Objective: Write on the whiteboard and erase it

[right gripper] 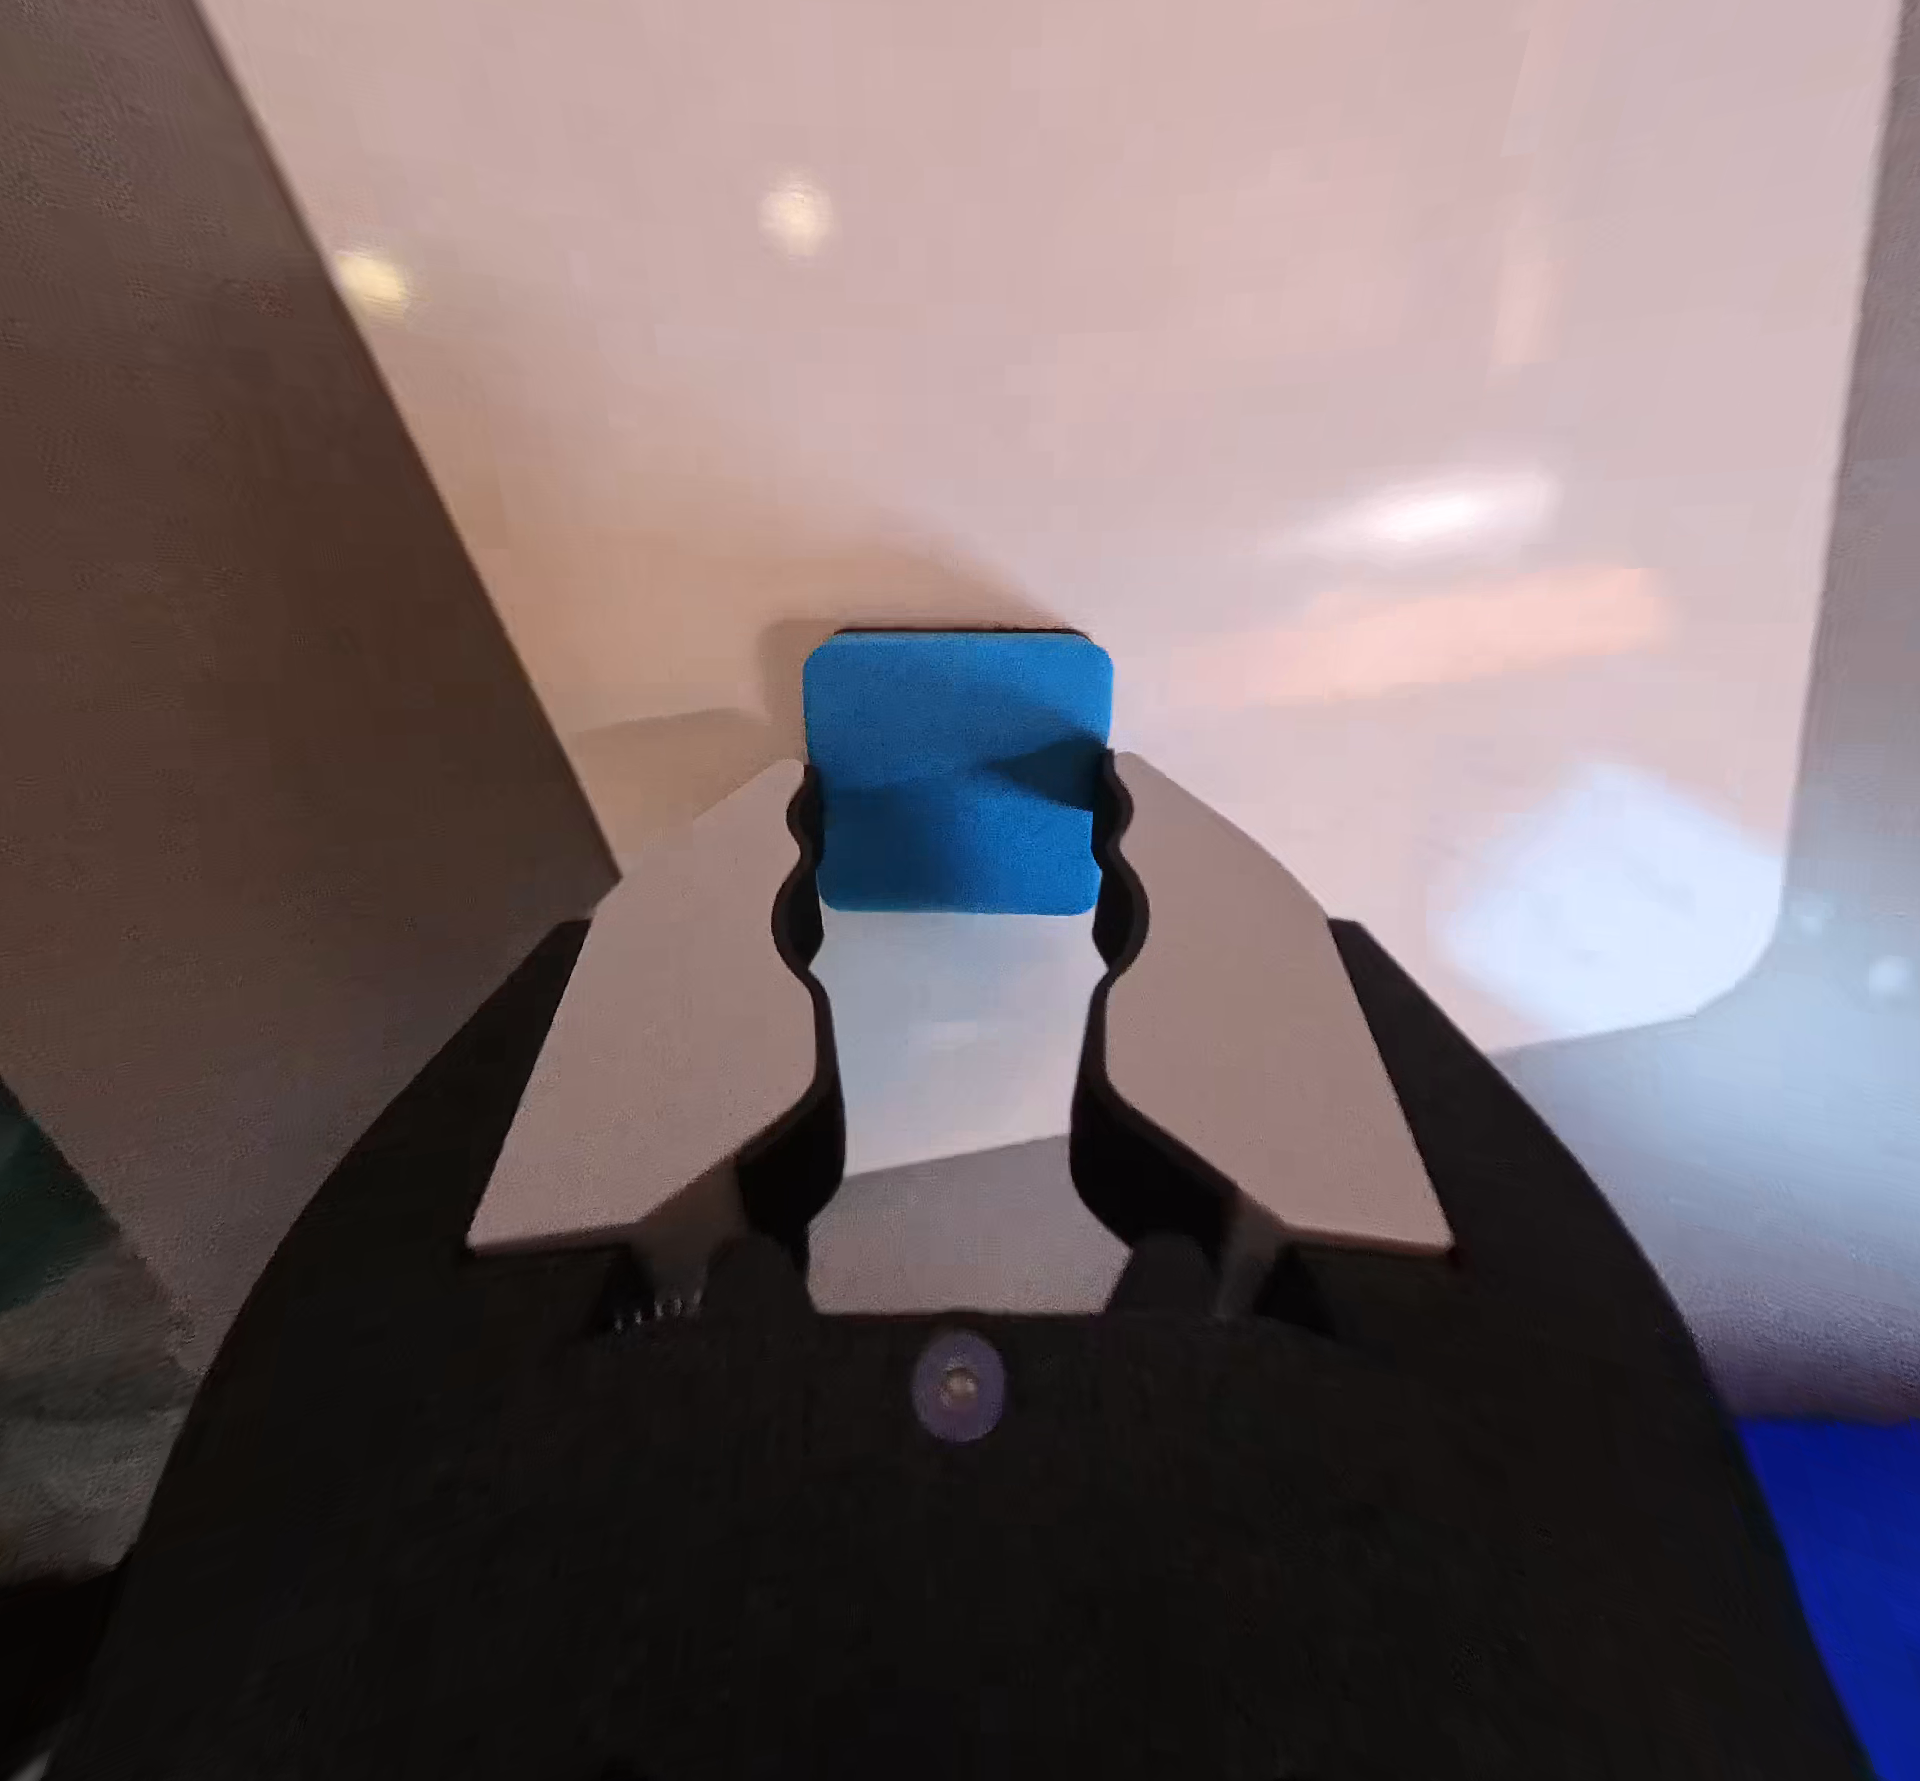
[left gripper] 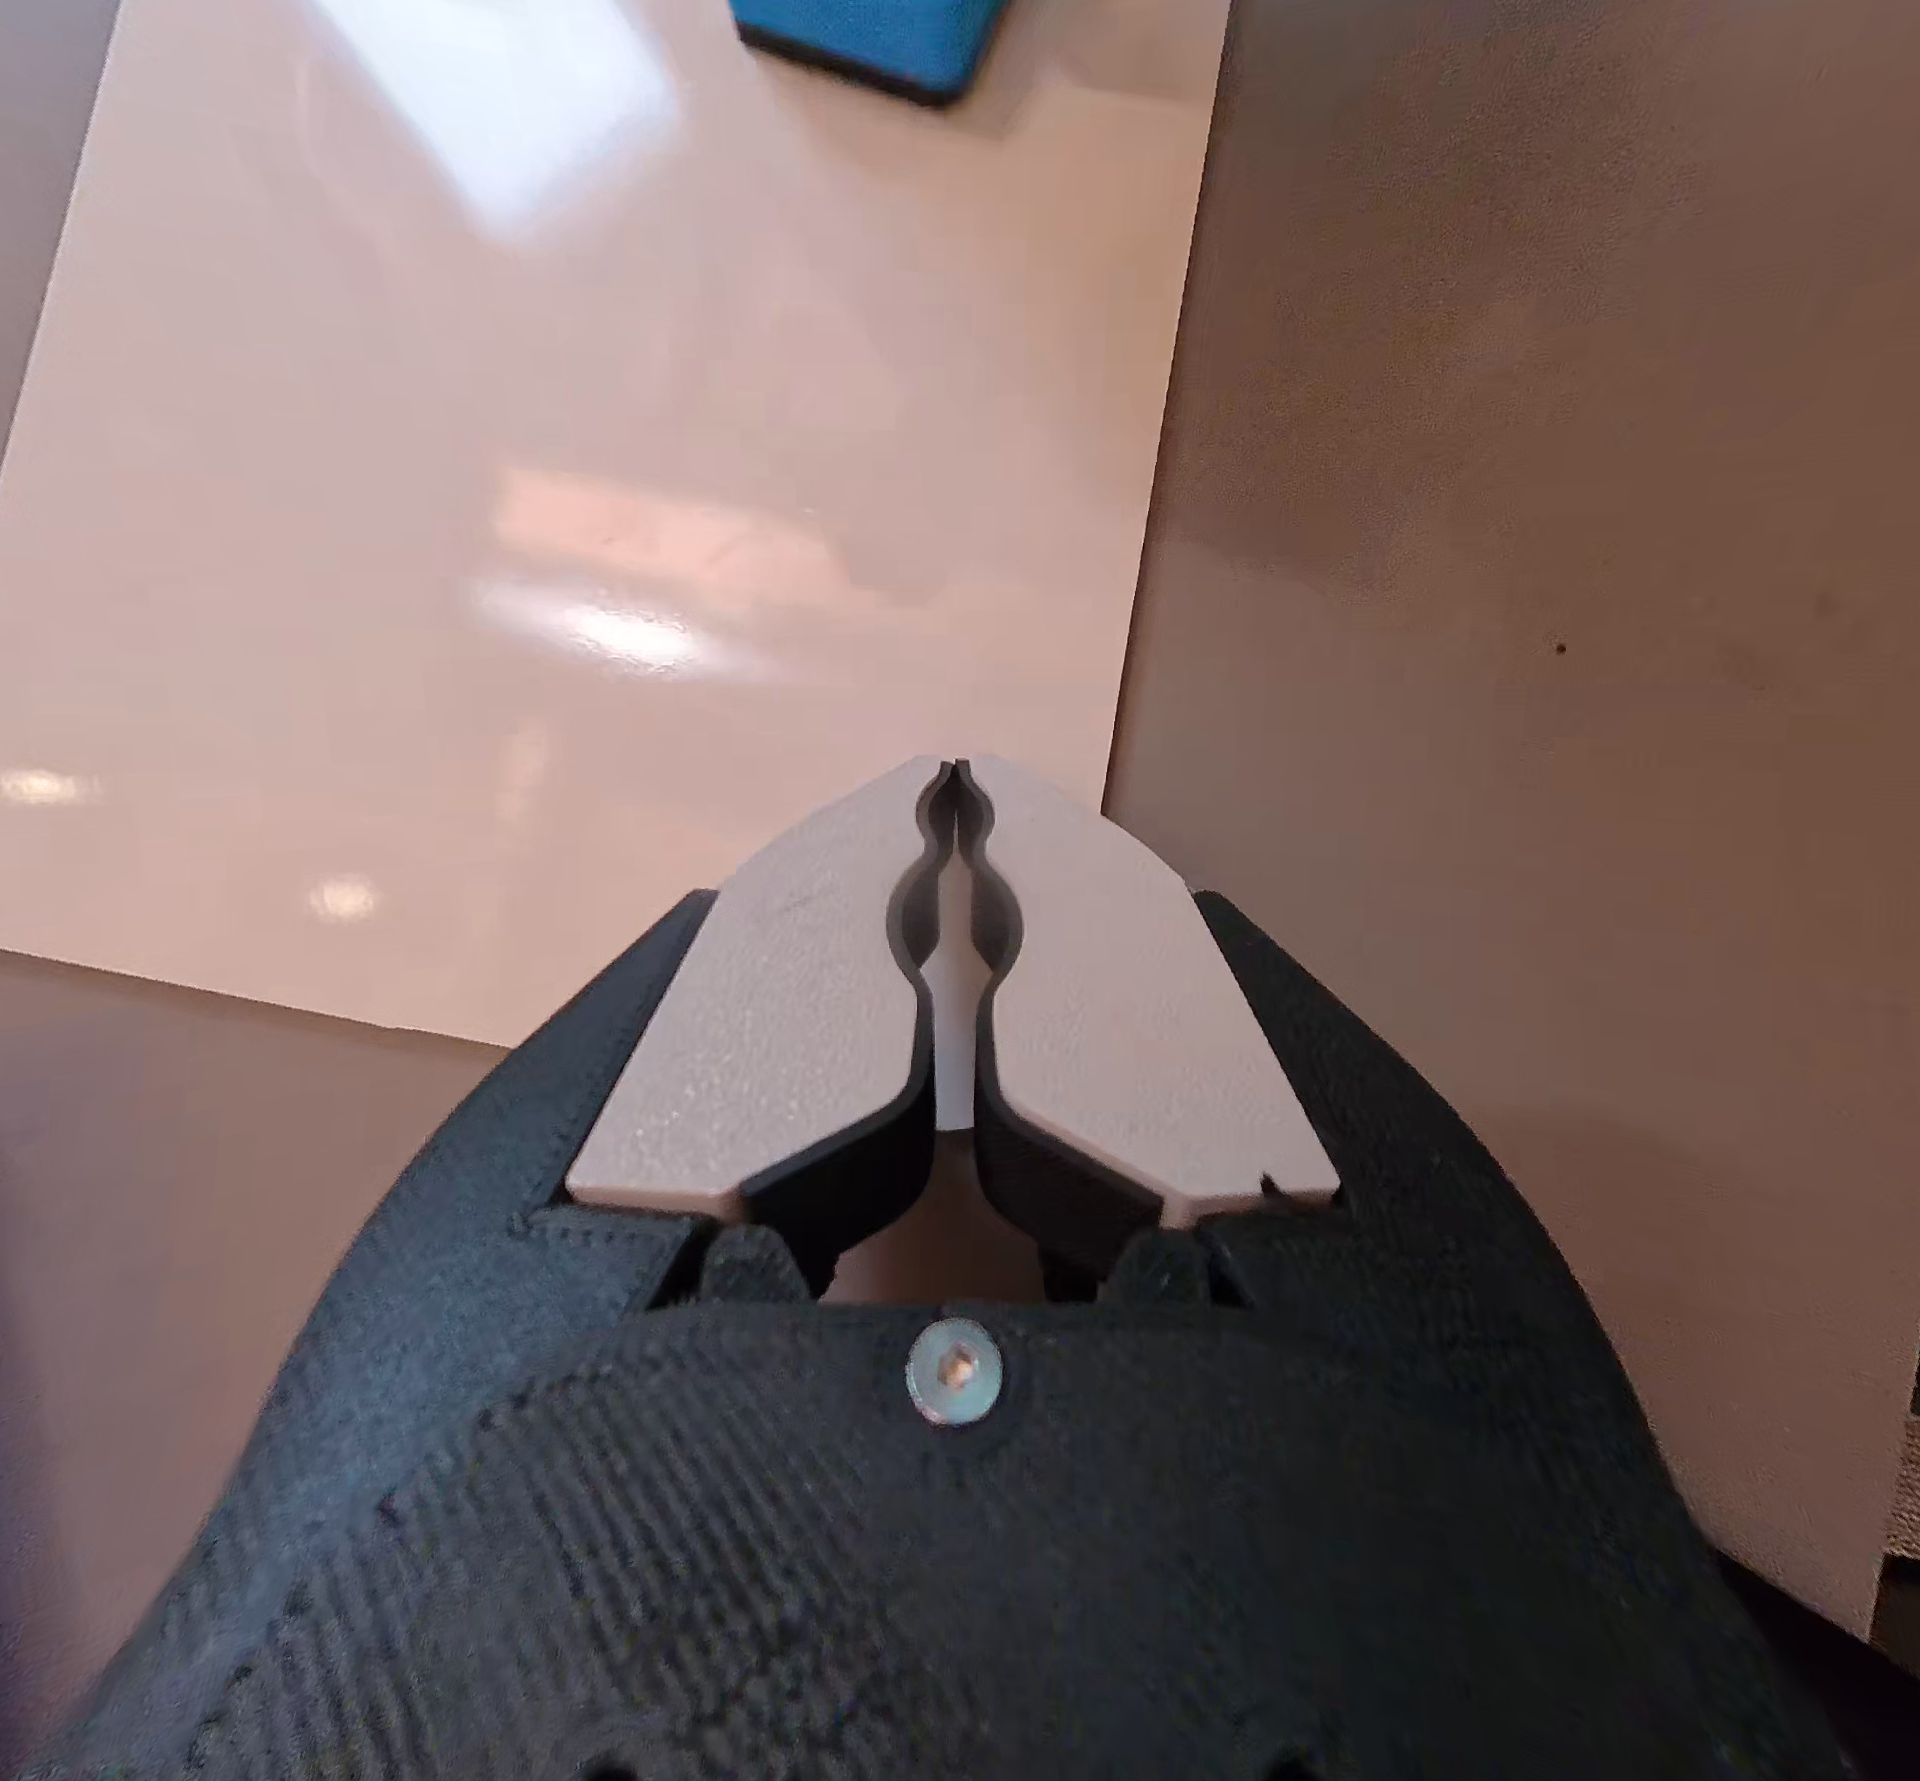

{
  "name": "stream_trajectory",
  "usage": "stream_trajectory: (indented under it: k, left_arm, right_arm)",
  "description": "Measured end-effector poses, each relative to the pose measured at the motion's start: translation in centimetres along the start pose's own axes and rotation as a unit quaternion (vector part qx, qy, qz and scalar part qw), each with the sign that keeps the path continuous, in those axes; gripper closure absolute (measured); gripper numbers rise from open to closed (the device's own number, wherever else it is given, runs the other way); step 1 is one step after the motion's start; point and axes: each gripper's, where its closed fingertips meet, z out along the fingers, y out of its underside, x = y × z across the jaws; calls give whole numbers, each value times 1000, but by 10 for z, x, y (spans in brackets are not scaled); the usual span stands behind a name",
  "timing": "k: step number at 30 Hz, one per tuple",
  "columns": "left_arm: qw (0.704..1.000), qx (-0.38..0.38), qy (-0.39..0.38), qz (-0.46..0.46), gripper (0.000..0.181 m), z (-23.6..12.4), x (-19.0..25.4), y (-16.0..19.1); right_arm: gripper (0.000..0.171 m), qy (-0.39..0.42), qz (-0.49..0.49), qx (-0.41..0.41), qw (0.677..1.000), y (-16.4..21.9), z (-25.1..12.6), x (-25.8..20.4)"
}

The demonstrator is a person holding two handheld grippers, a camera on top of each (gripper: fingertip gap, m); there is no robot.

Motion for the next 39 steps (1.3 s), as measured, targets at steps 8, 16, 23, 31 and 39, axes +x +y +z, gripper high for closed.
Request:
stream_trajectory:
  k: [8, 16, 23, 31, 39]
  left_arm:
    - [1000, 1, -3, 4, 181, 0, 1, 0]
    - [1000, -1, -2, 5, 181, 0, 1, 1]
    - [1000, 9, 4, 14, 181, 0, 1, -1]
    - [990, 142, 5, -10, 177, -6, -3, -49]
    - [991, 129, -14, -10, 161, 6, -7, -47]
  right_arm:
    - [120, -2, -54, 32, 998, -90, 17, -7]
    - [120, 43, 138, 22, 989, 3, -2, 107]
    - [120, 29, 122, 119, 985, 47, -24, 41]
    - [120, 93, 30, 324, 941, 10, -72, -6]
    - [120, 105, -10, 253, 962, 8, -34, -13]
